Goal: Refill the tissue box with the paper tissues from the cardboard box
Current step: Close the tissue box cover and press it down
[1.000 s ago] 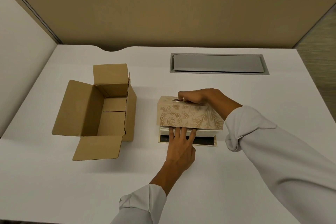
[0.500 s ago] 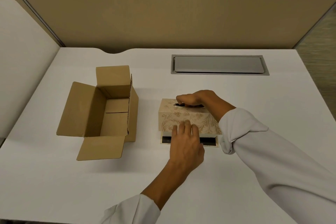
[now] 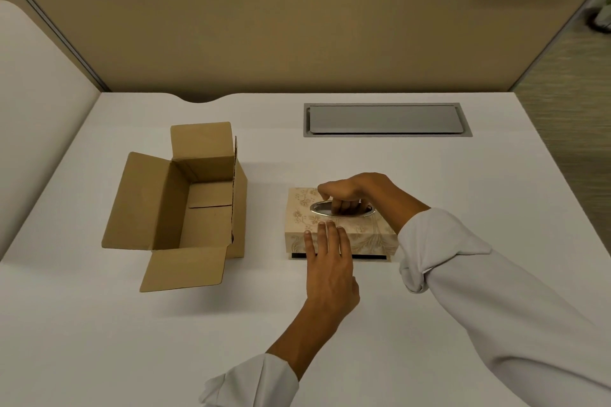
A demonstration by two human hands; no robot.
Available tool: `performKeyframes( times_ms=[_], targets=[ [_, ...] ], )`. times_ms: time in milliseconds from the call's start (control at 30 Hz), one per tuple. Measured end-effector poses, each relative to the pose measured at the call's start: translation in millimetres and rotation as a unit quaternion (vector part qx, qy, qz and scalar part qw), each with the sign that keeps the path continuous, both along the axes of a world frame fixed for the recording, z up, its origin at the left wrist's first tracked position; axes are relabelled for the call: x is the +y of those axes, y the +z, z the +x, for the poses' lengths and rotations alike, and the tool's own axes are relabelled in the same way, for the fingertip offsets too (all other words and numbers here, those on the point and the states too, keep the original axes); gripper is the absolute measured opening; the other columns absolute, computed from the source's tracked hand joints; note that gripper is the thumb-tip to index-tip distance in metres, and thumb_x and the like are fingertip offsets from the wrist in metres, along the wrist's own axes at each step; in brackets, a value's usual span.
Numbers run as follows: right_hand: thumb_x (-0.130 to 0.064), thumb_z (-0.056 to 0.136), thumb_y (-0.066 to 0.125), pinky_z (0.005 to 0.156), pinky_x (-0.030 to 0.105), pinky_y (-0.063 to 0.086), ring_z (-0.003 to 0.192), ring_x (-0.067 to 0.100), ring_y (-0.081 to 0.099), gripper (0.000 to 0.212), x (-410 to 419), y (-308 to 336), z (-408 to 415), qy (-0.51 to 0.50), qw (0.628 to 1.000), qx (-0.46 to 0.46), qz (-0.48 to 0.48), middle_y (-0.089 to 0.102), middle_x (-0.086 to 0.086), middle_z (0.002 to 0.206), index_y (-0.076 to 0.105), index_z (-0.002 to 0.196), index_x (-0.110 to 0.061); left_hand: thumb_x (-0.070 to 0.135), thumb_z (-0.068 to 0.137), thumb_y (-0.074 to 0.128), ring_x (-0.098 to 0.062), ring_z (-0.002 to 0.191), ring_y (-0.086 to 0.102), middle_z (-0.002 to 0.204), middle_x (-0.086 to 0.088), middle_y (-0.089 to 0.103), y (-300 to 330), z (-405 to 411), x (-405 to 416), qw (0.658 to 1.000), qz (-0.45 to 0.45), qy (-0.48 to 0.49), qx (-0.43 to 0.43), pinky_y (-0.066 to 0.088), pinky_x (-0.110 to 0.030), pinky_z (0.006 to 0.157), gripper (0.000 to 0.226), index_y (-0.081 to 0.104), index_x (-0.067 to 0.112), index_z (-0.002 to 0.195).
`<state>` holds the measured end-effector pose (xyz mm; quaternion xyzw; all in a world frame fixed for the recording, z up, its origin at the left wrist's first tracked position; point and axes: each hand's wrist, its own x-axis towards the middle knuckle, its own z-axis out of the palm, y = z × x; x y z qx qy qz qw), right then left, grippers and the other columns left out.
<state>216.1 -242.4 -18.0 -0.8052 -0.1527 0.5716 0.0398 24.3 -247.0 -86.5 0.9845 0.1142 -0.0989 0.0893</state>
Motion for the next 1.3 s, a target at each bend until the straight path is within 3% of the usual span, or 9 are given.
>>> performKeyframes(
  times_ms=[200, 333, 400, 467, 567, 700, 867, 1067, 1300],
  targets=[
    [-0.029, 0.092, 0.035, 0.064, 0.031, 0.038, 0.063, 0.017, 0.041, 0.013, -14, 1, -24, 0.020, 0.999, -0.019, 0.033, 0.049, 0.007, 0.083, 0.045, 0.091, -0.021, 0.038, 0.082, 0.068, -0.040, 0.150, 0.001, 0.163, -0.021, 0.004, -12, -18, -2, 1.000, -0.018, -0.009, 0.007, 0.001, -0.056, 0.119, 0.100, 0.008, 0.005, 0.154],
    [-0.061, 0.093, 0.027, 0.102, 0.044, 0.037, 0.122, 0.032, 0.050, 0.062, -25, -8, -42, 0.060, 0.993, -0.090, 0.036, 0.049, 0.018, 0.140, 0.053, 0.132, -0.021, 0.038, 0.090, 0.058, -0.036, 0.148, -0.018, 0.162, -0.018, -0.017, -10, -26, -2, 0.998, -0.025, -0.016, 0.046, -0.011, -0.052, 0.118, 0.098, -0.010, 0.007, 0.153],
    [-0.065, 0.092, 0.027, 0.098, 0.043, 0.041, 0.117, 0.032, 0.054, 0.072, -31, -15, -53, 0.102, 0.979, -0.166, 0.052, 0.053, 0.016, 0.140, 0.056, 0.133, -0.015, 0.039, 0.090, 0.057, -0.037, 0.148, -0.020, 0.162, -0.019, -0.018, -8, -27, -3, 0.998, -0.020, -0.020, 0.064, -0.013, -0.052, 0.117, 0.099, -0.013, 0.006, 0.152],
    [-0.058, 0.093, 0.035, 0.075, 0.035, 0.045, 0.085, 0.025, 0.058, 0.055, -40, -22, -62, 0.130, 0.960, -0.230, 0.089, 0.065, 0.012, 0.103, 0.067, 0.100, -0.014, 0.043, 0.089, 0.057, -0.038, 0.148, -0.020, 0.162, -0.019, -0.018, -5, -28, -5, 0.997, -0.003, -0.021, 0.079, -0.013, -0.054, 0.117, 0.101, -0.013, 0.006, 0.152],
    [-0.049, 0.087, 0.049, 0.061, 0.030, 0.040, 0.072, 0.025, 0.060, 0.042, -59, -35, -74, 0.145, 0.921, -0.325, 0.157, 0.064, 0.006, 0.078, 0.067, 0.080, -0.011, 0.046, 0.088, 0.057, -0.040, 0.147, -0.020, 0.162, -0.020, -0.015, -3, -28, -9, 0.994, 0.012, -0.026, 0.101, -0.014, -0.055, 0.115, 0.101, -0.008, 0.005, 0.153],
    [-0.041, 0.080, 0.057, 0.069, 0.030, 0.051, 0.086, 0.025, 0.068, 0.039, -81, -42, -86, 0.086, 0.886, -0.376, 0.259, 0.076, 0.005, 0.098, 0.076, 0.104, -0.015, 0.047, 0.085, 0.060, -0.039, 0.147, -0.021, 0.162, -0.019, -0.020, -2, -27, -8, 0.993, 0.019, -0.026, 0.114, -0.010, -0.058, 0.118, 0.106, -0.010, 0.007, 0.153],
    [-0.029, 0.076, 0.067, 0.088, 0.043, 0.056, 0.105, 0.034, 0.068, 0.048, -106, -66, -106, 0.023, 0.781, -0.544, 0.306, 0.071, 0.018, 0.117, 0.069, 0.115, -0.001, 0.050, 0.081, 0.064, -0.037, 0.146, -0.025, 0.161, -0.016, -0.023, 0, -30, -7, 0.993, 0.007, -0.020, 0.120, -0.006, -0.057, 0.120, 0.117, -0.021, 0.007, 0.150],
    [-0.065, 0.086, 0.021, 0.121, 0.054, 0.005, 0.153, 0.027, 0.004, 0.093, -132, -95, -113, 0.094, 0.877, -0.452, 0.132, 0.005, 0.013, 0.165, 0.007, 0.155, -0.004, 0.051, 0.078, 0.065, -0.036, 0.148, -0.021, 0.162, -0.017, -0.021, 1, -29, -7, 0.994, 0.001, -0.024, 0.107, -0.002, -0.056, 0.121, 0.120, -0.019, 0.005, 0.150],
    [-0.058, 0.097, 0.023, 0.120, 0.055, 0.000, 0.152, 0.026, -0.005, 0.084, -130, -90, -113, 0.134, 0.879, -0.450, 0.081, -0.007, 0.014, 0.165, -0.007, 0.154, -0.005, 0.055, 0.074, 0.066, -0.035, 0.149, -0.020, 0.162, -0.016, -0.019, 3, -33, 1, 0.994, -0.014, -0.044, 0.098, -0.004, -0.056, 0.121, 0.123, -0.015, 0.006, 0.152]
  ],
)
